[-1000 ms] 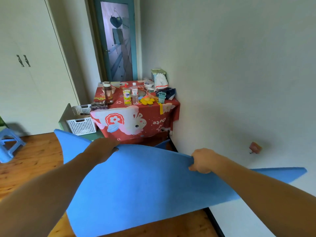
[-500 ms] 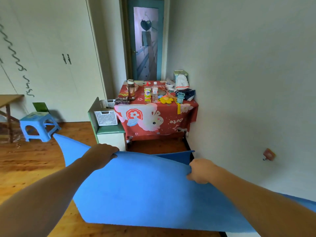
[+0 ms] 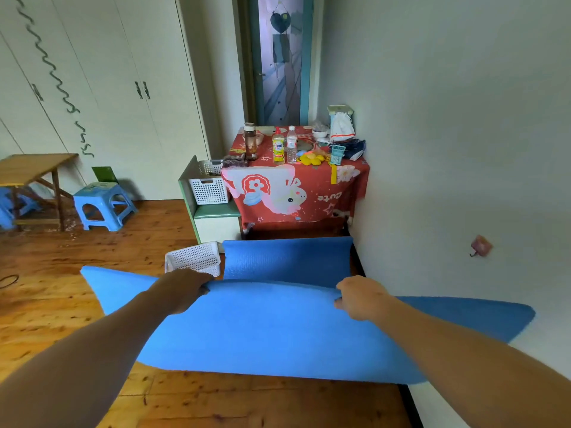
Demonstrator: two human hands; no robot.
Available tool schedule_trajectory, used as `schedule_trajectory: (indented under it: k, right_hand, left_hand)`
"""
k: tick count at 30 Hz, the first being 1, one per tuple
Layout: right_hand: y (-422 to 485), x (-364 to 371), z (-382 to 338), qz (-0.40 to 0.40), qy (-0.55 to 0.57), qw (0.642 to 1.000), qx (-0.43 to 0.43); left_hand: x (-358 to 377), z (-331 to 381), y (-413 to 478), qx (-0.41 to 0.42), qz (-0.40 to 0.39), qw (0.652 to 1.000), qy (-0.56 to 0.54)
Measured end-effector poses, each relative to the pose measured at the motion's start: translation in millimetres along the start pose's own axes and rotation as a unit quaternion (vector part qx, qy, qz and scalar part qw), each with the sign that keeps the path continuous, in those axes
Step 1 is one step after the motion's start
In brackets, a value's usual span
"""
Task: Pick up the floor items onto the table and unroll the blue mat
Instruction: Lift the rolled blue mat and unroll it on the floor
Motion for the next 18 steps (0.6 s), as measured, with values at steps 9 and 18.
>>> schedule_trajectory:
  k: [9, 18]
  right_hand:
    - [-43, 29, -23, 0.01, -0.005, 0.998, 0.068]
    - [-85, 69, -60, -0.028, -0.02, 0.997, 0.067]
  left_hand:
    - [21, -2, -52, 0.026, -0.082, 0.996, -0.029]
    - [56, -10, -117, 0.026, -0.161, 0.986, -0.026]
Point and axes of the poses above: each hand's wrist, its own y-axis towards the middle knuckle, its own x-axis out of the palm, z = x × y, the point moved 9 cm from there along y, towards the middle knuckle, and after that the axes turned 7 degrees about z, right-handed, at the moved point
